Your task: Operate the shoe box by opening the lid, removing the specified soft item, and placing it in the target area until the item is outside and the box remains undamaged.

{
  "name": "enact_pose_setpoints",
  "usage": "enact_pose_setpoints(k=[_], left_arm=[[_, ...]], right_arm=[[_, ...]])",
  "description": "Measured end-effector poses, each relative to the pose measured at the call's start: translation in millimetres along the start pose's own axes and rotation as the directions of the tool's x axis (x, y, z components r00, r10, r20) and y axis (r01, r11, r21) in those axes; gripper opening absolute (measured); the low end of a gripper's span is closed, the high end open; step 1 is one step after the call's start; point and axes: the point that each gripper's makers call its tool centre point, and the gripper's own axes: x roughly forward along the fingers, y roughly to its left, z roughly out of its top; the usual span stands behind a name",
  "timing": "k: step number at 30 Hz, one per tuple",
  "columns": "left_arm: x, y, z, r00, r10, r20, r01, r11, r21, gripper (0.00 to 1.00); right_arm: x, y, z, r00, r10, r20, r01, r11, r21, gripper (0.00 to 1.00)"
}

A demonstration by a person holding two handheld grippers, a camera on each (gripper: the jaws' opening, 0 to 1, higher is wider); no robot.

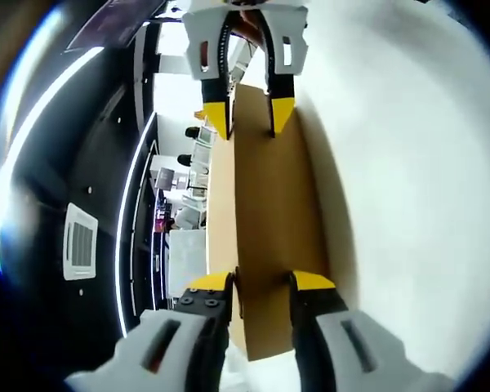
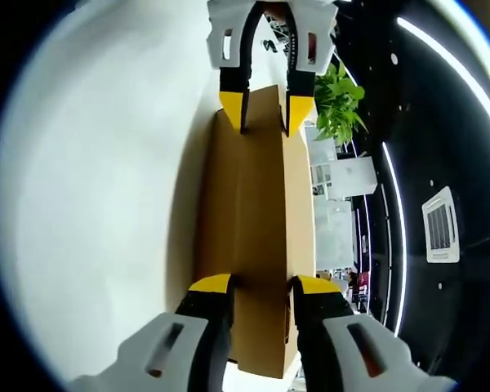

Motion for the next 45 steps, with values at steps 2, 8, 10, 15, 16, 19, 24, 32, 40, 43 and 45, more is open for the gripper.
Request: enact_pose_setpoints(k=[2,8,10,15,16,19,24,32,40,43,45], left_arm=[[0,0.2,0.2,1.000,-0.004,-0.006,0.004,1.000,0.006,0.28],[-1,0.9,0.4,1.000,-0.030,0.006,0.030,1.000,-0.010,0.28],[-1,1.0,0.5,0.999,-0.033,0.006,0.033,0.999,-0.008,0.28],[-5,3.3,2.4,0.999,-0.033,0.020,0.033,0.999,-0.020,0.23],[-6,4.4,3.1,0.999,-0.031,0.025,0.032,0.999,-0.022,0.20],[-7,4.8,4.5,0.999,-0.027,0.031,0.028,0.999,-0.025,0.19],[-6,1.0,4.0,1.000,-0.020,0.019,0.021,1.000,-0.019,0.26],[0,-4.8,-1.8,1.000,0.016,-0.014,-0.016,1.000,0.017,0.34],[3,-2.1,-3.0,0.997,0.069,-0.028,-0.067,0.997,0.047,0.31],[4,-0.7,-3.5,0.996,0.081,-0.033,-0.079,0.995,0.057,0.31],[3,-0.5,-3.5,0.996,0.080,-0.029,-0.078,0.996,0.050,0.31]], right_arm=[[0,0,0.1,1.000,0.001,0.001,-0.001,1.000,0.002,0.28],[0,-1,0.3,1.000,0.012,0.012,-0.012,1.000,0.018,0.28],[1,-1,0.4,1.000,0.011,0.009,-0.012,1.000,0.014,0.28],[1,-1,0.7,1.000,0.015,0.009,-0.015,1.000,0.013,0.28],[1,-1,0.8,1.000,0.014,0.008,-0.015,1.000,0.013,0.28],[1,-1,1.0,1.000,0.014,0.004,-0.014,1.000,0.010,0.28],[1,-2,1.2,1.000,0.015,0.002,-0.015,1.000,0.013,0.28],[1,-2,1.7,1.000,0.013,0.001,-0.013,1.000,0.013,0.28],[1,-2,2.0,1.000,0.010,0.002,-0.010,1.000,0.014,0.28],[1,-2,2.2,1.000,0.008,0.001,-0.008,1.000,0.013,0.28],[1,-2,2.2,1.000,0.007,0.001,-0.007,1.000,0.013,0.28]])
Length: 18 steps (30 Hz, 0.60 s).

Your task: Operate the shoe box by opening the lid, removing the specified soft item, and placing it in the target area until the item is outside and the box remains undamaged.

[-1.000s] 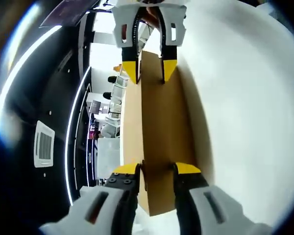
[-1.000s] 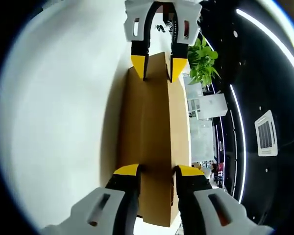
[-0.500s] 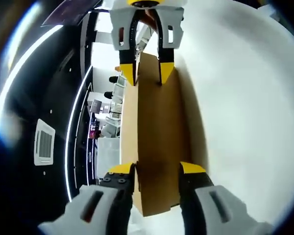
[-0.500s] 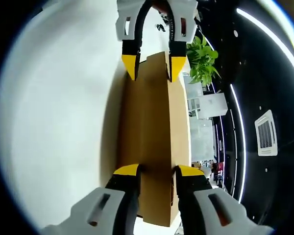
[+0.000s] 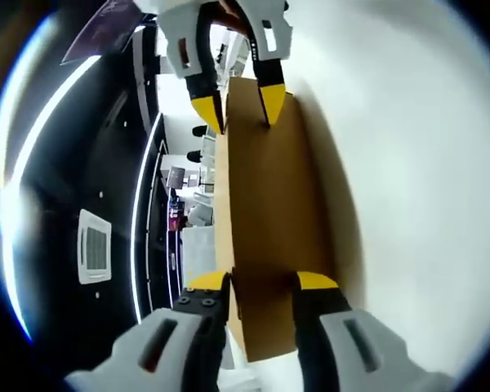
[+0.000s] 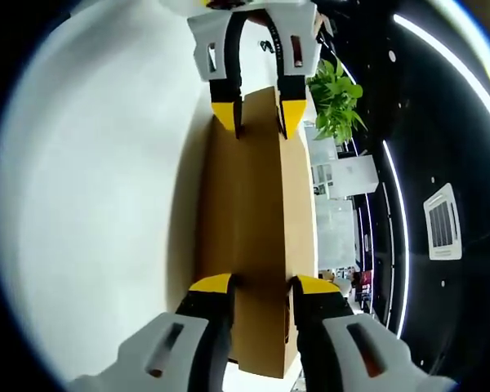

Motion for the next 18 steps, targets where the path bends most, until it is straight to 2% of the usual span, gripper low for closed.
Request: enact_pose_setpoints(k=[18], left_arm=[[-4,11.6,0.6,1.000,-0.015,0.008,0.015,0.999,-0.037,0.29]], right_arm=[[-6,-9,1.5,1.000,-0.022,-0.002,0.022,1.000,-0.009,0.27]])
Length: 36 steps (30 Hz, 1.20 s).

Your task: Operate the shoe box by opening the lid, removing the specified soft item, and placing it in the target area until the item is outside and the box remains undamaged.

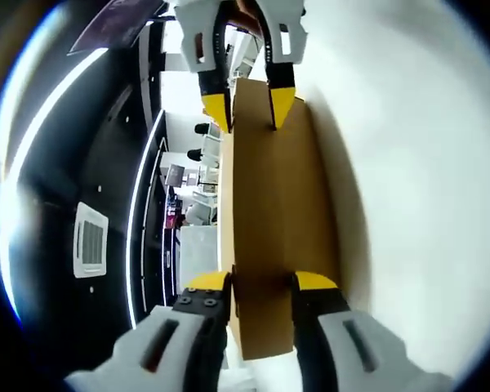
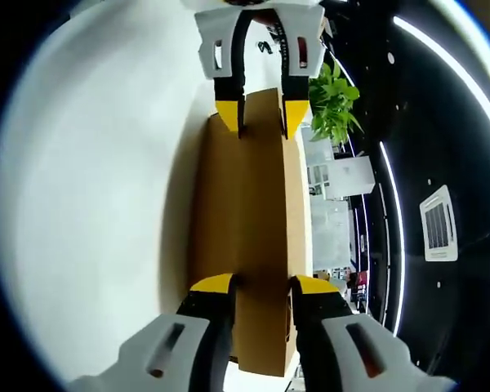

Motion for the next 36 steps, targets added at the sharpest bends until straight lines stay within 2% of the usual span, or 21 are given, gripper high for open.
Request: enact_pose_setpoints(k=[5,8,16,29,36], left_arm=[[0,0.6,0.0,1.000,-0.001,-0.001,0.001,1.000,0.008,0.29],[-2,2.6,0.3,1.000,0.005,0.000,-0.005,1.000,0.003,0.29],[-4,6.3,0.5,1.000,0.011,0.007,-0.011,1.000,-0.001,0.29],[-3,8.9,-0.9,1.000,-0.014,0.024,0.014,1.000,-0.026,0.29],[-1,10.2,-2.9,1.000,-0.017,0.014,0.017,0.999,-0.037,0.29]], right_arm=[[0,0,0.4,1.000,-0.004,-0.004,0.004,1.000,-0.007,0.28],[2,-2,0.6,1.000,-0.021,-0.008,0.020,0.999,-0.044,0.29],[1,-6,2.0,1.000,-0.021,-0.006,0.021,0.999,-0.034,0.28],[0,-11,3.5,1.000,0.024,0.009,-0.024,1.000,-0.014,0.28],[1,-13,4.9,0.999,0.039,0.016,-0.039,0.999,-0.012,0.28]])
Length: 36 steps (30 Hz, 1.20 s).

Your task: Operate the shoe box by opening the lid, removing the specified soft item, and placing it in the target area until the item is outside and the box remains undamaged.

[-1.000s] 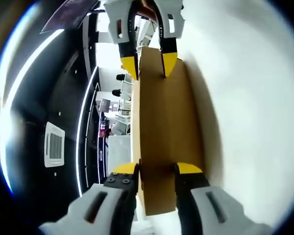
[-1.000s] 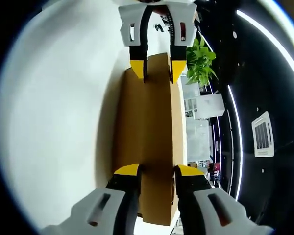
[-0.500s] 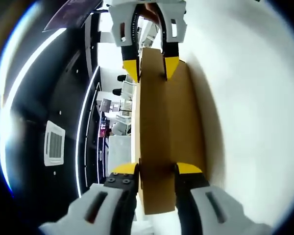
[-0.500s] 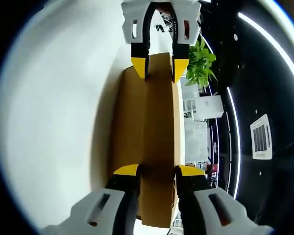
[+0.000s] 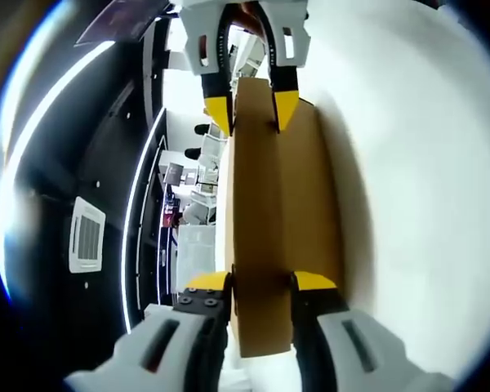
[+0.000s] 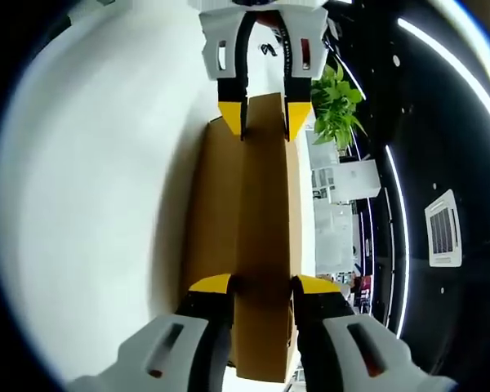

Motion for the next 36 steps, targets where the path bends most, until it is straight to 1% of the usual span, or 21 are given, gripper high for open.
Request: enact_pose_setpoints(k=[6,11,12,15,22,25,26,27,31,33,36], left_arm=[[-1,3.1,0.5,1.000,-0.018,0.006,0.018,1.000,-0.006,0.28],[-2,2.4,0.9,1.000,-0.030,0.002,0.030,1.000,0.004,0.28],[-2,2.0,0.9,0.999,-0.035,0.001,0.035,0.999,0.009,0.28],[-2,3.5,0.8,0.999,-0.047,0.005,0.047,0.999,0.003,0.28],[-1,6.2,0.3,0.998,-0.059,0.006,0.059,0.998,-0.012,0.28],[-1,7.1,-0.5,0.998,-0.069,0.007,0.070,0.997,-0.017,0.28],[-1,7.7,-0.3,0.997,-0.081,0.007,0.081,0.996,-0.025,0.28],[-2,9.3,0.3,0.996,-0.087,0.008,0.087,0.995,-0.038,0.28],[-3,11.3,0.9,0.996,-0.092,0.010,0.093,0.995,-0.043,0.28],[-3,11.3,0.9,0.996,-0.094,0.012,0.094,0.994,-0.046,0.28],[-3,11.6,1.5,0.995,-0.101,0.012,0.101,0.994,-0.035,0.28]], right_arm=[[-1,-3,0.5,1.000,0.026,0.012,-0.026,0.999,0.034,0.28],[-1,-1,0.7,0.999,0.048,0.011,-0.049,0.998,0.040,0.28],[-1,0,1.1,0.998,0.061,0.020,-0.062,0.996,0.064,0.28],[-2,-2,1.1,0.997,0.075,0.034,-0.078,0.993,0.085,0.28],[-2,-2,2.3,0.996,0.079,0.032,-0.081,0.994,0.076,0.28],[-1,-3,3.7,0.997,0.075,0.035,-0.077,0.996,0.052,0.28],[-1,-3,4.6,0.996,0.078,0.038,-0.079,0.997,0.021,0.28],[-1,-3,4.9,0.997,0.073,0.040,-0.074,0.997,0.021,0.28],[-1,-7,6.1,0.997,0.061,0.041,-0.061,0.998,0.017,0.28],[-2,-7,7.2,0.998,0.045,0.039,-0.045,0.999,-0.011,0.28],[-2,-7,6.7,0.998,0.039,0.041,-0.039,0.999,-0.012,0.28]])
